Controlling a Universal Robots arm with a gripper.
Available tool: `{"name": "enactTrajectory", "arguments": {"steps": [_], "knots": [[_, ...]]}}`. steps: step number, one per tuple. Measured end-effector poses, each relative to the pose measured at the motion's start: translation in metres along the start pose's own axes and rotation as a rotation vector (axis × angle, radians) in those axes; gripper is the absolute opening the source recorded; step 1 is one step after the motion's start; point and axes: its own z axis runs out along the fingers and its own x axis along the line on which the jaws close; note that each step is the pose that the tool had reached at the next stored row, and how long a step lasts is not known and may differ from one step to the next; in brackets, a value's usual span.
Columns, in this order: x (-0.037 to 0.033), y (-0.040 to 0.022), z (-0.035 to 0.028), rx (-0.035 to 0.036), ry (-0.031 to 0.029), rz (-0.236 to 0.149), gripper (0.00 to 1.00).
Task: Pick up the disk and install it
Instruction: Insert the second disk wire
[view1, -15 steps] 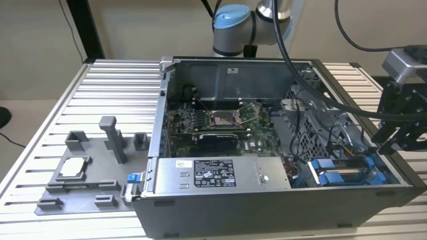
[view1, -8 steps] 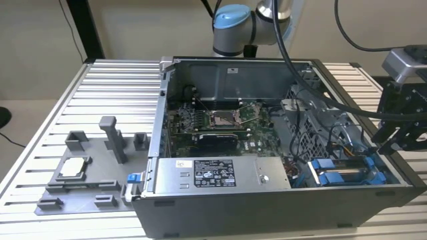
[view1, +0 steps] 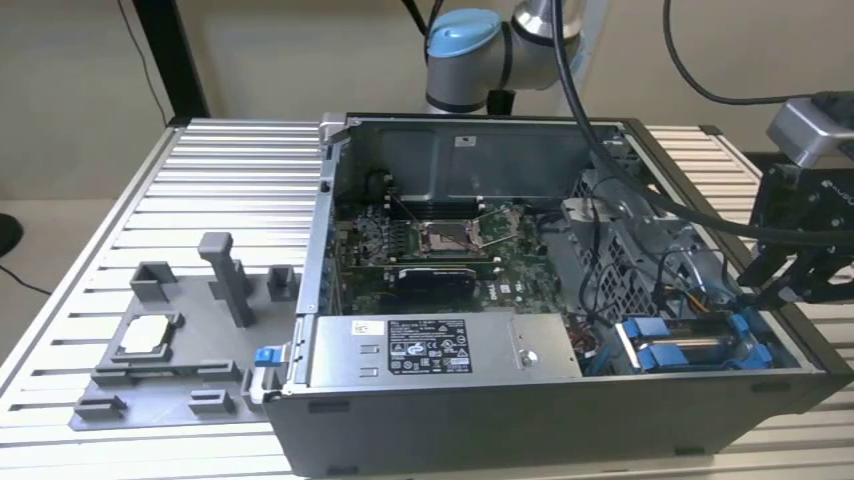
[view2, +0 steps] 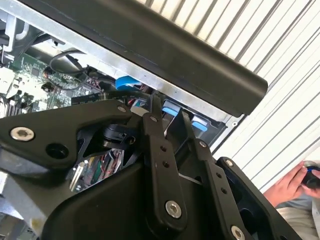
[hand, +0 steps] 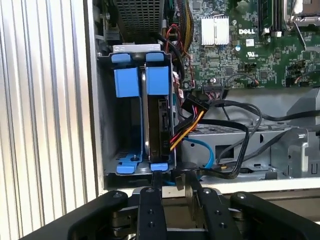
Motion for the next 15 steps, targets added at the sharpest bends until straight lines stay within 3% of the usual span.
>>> {"name": "enactTrajectory", "arguments": {"steps": [3, 9, 15], "knots": [[-0.0003, -0.0020, 0.0008, -0.0016, -0.0001, -0.019, 1.00], [-0.0012, -0.0034, 0.0024, -0.0155, -0.0038, -0.055, 1.00], [-0.0025, -0.0054, 0.0047, -0.0186, -0.0051, -0.096, 1.00]]}}
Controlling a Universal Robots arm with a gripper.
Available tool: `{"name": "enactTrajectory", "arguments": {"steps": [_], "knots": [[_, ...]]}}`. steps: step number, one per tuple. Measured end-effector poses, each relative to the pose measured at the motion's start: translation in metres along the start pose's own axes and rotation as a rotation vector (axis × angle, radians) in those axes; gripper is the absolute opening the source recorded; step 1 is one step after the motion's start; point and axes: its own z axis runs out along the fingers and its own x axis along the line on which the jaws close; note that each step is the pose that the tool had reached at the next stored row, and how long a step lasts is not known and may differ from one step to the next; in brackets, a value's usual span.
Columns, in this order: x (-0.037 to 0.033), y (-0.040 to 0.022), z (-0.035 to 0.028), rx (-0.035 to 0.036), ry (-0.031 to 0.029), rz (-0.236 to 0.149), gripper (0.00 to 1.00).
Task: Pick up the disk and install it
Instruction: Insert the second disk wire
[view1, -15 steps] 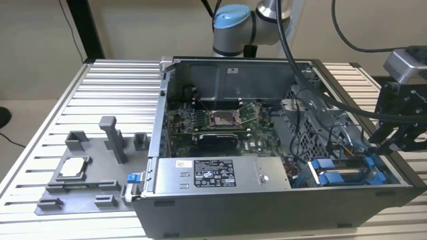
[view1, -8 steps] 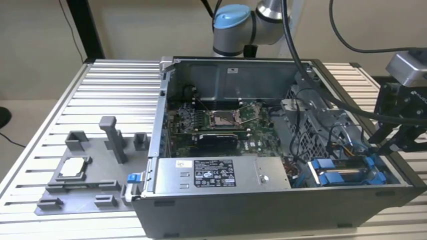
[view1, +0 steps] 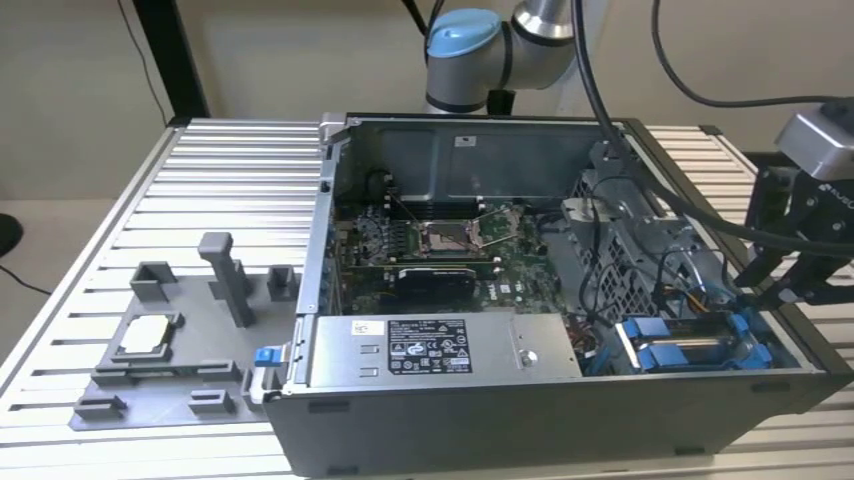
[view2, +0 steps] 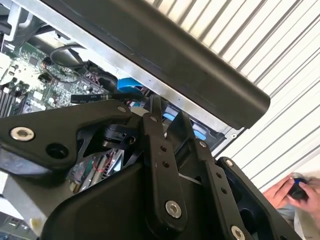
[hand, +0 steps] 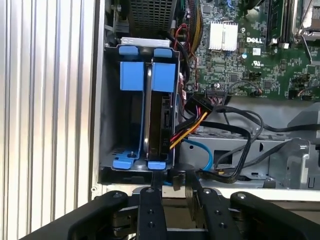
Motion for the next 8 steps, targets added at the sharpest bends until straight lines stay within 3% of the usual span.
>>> {"name": "enactTrajectory", "arguments": {"steps": [8], "knots": [[-0.0031, -0.0025, 0.0020, -0.0019, 0.0013, -0.038, 1.00]]}}
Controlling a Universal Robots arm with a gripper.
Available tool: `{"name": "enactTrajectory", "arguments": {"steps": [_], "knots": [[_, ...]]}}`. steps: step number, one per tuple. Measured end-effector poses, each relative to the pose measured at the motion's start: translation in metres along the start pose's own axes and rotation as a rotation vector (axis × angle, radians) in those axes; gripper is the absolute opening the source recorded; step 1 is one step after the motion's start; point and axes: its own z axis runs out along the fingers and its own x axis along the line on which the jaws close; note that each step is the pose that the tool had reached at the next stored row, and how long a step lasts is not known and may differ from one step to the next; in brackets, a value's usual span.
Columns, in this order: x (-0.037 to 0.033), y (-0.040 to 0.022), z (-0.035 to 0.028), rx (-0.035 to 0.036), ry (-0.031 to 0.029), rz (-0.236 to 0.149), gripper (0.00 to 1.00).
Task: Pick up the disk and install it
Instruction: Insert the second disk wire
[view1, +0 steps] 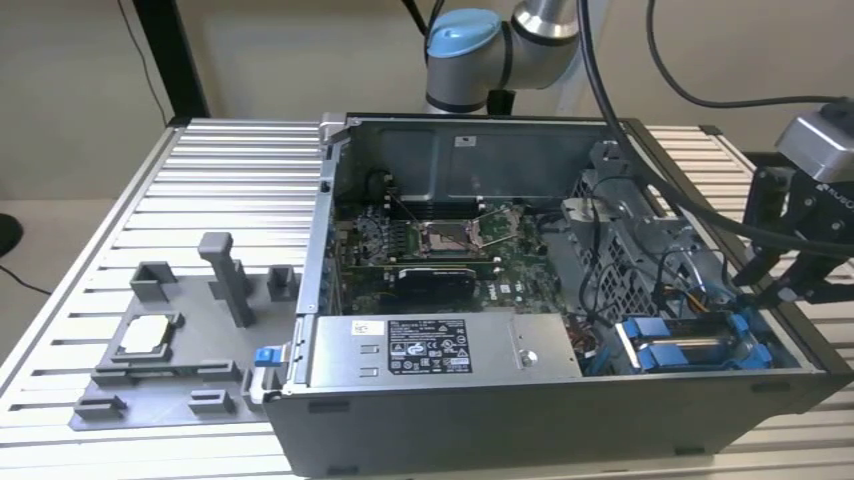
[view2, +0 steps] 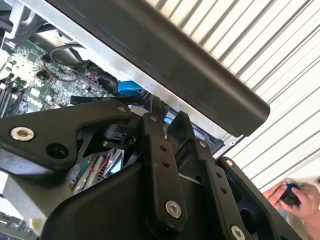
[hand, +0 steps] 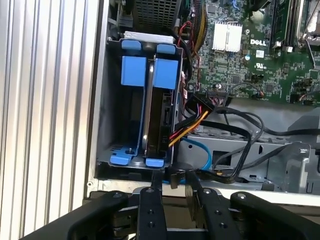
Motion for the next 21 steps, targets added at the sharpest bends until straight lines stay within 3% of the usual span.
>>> {"name": "enactTrajectory", "arguments": {"steps": [20, 21], "knots": [[-0.0011, -0.0004, 0.0011, -0.0028, 0.0004, -0.014, 1.00], [-0.0011, -0.0004, 0.0011, -0.0028, 0.0004, -0.014, 0.00]]}}
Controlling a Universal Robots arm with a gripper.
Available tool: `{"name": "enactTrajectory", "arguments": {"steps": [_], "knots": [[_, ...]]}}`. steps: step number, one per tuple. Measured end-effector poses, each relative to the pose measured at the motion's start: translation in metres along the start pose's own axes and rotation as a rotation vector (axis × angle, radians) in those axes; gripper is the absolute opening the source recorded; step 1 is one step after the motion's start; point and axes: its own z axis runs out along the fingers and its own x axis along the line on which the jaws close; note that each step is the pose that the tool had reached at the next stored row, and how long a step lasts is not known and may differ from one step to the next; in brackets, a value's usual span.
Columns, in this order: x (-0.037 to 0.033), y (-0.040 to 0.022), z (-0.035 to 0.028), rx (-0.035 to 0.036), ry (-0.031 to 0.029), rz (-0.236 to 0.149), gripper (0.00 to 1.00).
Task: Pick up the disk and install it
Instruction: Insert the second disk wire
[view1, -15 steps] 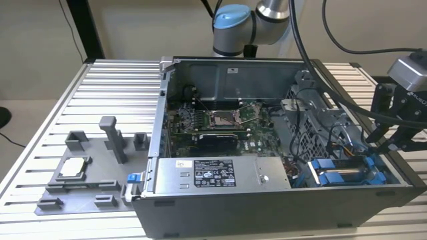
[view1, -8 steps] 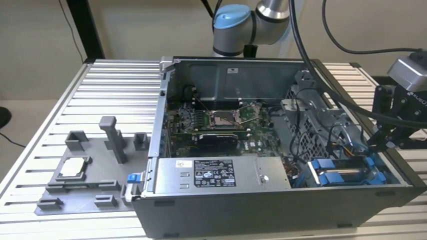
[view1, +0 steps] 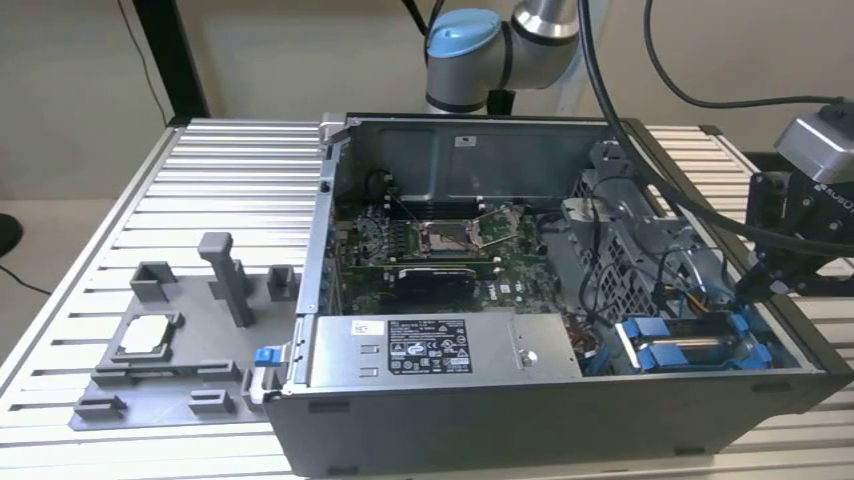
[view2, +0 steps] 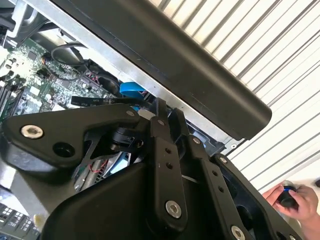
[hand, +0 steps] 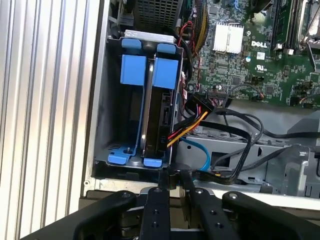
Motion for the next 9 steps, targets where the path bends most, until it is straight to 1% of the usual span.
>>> {"name": "enactTrajectory", "arguments": {"steps": [9], "knots": [[0.0000, 0.0002, -0.0002, 0.0000, 0.0000, 0.000, 0.00]]}}
